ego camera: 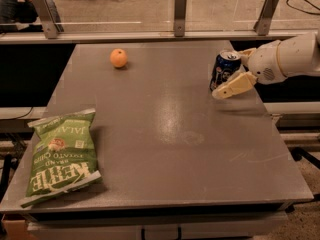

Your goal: Pick pepsi can

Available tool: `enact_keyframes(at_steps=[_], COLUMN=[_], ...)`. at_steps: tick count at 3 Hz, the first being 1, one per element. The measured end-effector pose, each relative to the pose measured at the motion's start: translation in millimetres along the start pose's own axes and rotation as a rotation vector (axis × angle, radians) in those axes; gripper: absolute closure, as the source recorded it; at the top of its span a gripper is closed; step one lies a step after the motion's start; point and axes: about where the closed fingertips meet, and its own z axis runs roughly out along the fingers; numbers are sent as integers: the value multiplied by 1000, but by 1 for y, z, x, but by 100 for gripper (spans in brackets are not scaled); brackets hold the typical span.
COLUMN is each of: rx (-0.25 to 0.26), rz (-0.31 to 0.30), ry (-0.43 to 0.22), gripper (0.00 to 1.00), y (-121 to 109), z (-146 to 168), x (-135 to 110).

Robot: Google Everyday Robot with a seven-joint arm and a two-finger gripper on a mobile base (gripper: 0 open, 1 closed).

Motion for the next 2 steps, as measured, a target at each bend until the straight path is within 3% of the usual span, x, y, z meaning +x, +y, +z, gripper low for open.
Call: enact_keyframes(at_steps=[2], rx=[-48], rz=[82], ry=[-162], gripper=[64], y=[-8], z=[4], x=[-14])
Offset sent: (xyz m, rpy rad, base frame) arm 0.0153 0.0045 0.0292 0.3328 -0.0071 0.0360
